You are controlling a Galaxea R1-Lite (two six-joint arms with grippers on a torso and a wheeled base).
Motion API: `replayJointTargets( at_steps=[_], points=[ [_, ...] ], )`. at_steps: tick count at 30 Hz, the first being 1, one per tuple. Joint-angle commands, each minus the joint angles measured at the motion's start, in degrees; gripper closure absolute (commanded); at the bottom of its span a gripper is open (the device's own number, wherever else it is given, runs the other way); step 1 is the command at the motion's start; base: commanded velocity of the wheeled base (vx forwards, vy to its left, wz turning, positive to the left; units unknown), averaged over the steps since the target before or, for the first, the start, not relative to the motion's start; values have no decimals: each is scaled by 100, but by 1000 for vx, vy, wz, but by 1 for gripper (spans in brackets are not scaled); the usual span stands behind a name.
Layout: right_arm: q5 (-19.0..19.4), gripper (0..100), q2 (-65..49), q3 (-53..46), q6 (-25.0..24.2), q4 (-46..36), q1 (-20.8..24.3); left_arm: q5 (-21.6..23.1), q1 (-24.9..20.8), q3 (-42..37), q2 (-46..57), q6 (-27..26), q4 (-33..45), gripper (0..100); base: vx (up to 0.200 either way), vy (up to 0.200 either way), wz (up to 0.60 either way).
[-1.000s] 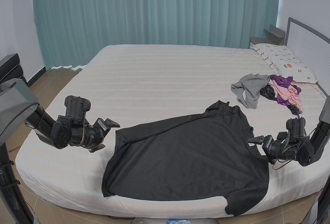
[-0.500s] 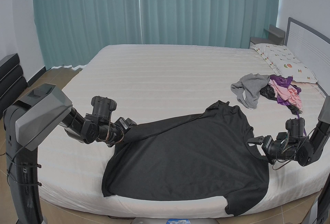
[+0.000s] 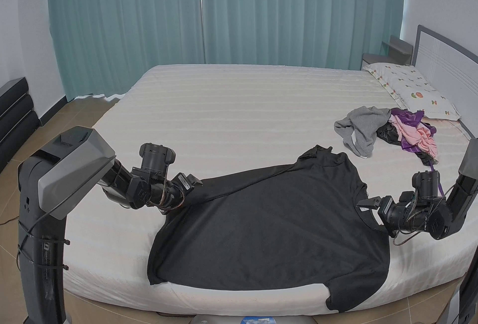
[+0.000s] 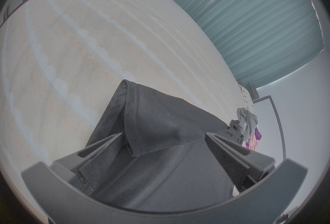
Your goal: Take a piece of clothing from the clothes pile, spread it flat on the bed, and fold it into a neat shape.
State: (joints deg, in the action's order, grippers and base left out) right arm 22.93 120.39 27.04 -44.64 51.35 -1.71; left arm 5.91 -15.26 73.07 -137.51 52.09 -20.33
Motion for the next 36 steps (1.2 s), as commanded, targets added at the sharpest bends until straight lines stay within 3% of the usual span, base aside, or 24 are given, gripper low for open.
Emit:
replayJointTargets(
  at_steps=[1,14,20,30,36],
  points=[
    [1,0,72,30,-1,-2,12,-2,-12,49,-109,-6,-6,100,0,0,0],
    [1,0,72,109,-71,-2,-31,6,375,357,-92,12,-23,100,0,0,0],
    [1,0,107,109,-71,7,-31,6,639,1130,-171,12,3,100,0,0,0],
    [1,0,151,135,-71,33,-23,-29,674,2203,-804,12,3,100,0,0,0],
    [-52,0,195,284,-115,42,12,-530,709,2923,-1270,12,91,100,0,0,0]
  ],
)
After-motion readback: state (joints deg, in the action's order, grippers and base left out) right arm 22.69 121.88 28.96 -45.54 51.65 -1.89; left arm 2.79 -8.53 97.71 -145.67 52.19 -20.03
